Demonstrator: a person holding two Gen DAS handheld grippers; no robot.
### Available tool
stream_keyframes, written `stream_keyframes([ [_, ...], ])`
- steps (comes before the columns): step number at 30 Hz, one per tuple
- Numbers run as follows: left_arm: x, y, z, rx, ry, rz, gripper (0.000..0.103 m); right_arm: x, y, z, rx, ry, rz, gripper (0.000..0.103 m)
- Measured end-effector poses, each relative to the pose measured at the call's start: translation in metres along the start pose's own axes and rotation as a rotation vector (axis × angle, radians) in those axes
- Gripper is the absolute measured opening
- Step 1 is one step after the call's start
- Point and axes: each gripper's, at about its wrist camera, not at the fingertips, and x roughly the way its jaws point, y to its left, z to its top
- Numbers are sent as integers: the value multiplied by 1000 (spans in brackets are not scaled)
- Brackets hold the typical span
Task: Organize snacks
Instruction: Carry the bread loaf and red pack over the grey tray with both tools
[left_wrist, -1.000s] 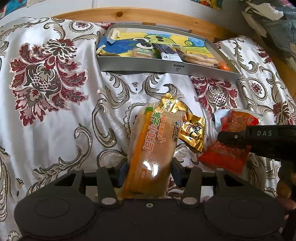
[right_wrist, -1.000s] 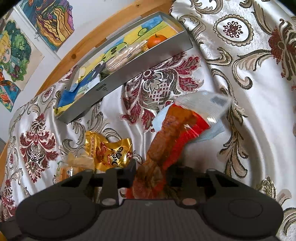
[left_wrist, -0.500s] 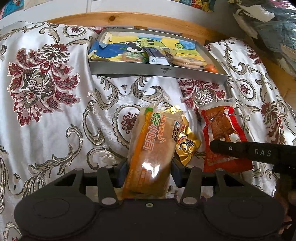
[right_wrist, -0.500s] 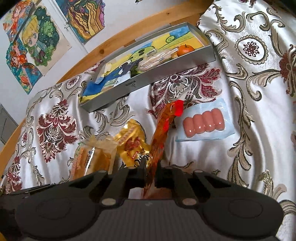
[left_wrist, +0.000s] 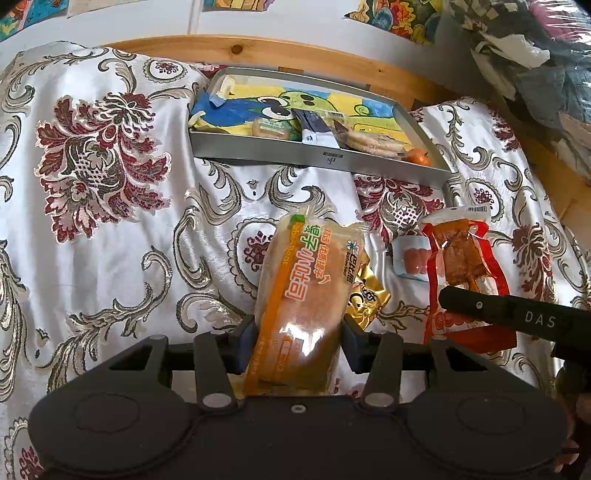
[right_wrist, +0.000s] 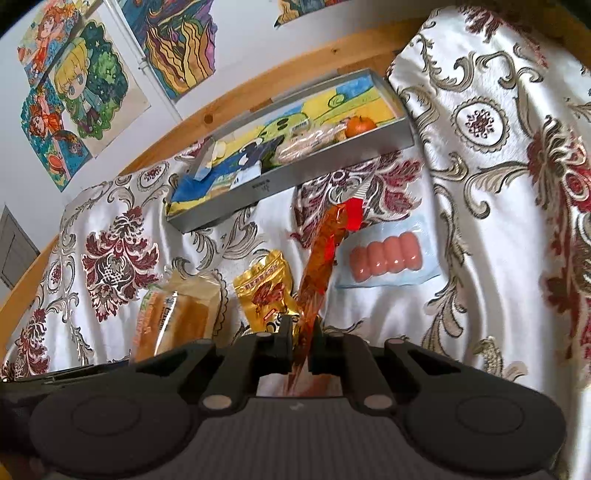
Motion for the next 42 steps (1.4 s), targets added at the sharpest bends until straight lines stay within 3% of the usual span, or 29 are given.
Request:
stream_keyframes([
  [11, 3, 3, 34, 17, -69, 29, 50, 5, -1, 18, -57, -66, 52, 9],
  [17, 17, 8, 71, -23, -114, 39, 50, 9, 2, 49, -122, -109, 72, 9],
  [30, 50, 3, 151, -51, -178, 57, 50, 43, 10, 116, -127, -137, 138, 9],
  [42, 86, -5, 193, -54, -191, 56, 50, 80, 13, 164, -171, -148, 154, 9],
])
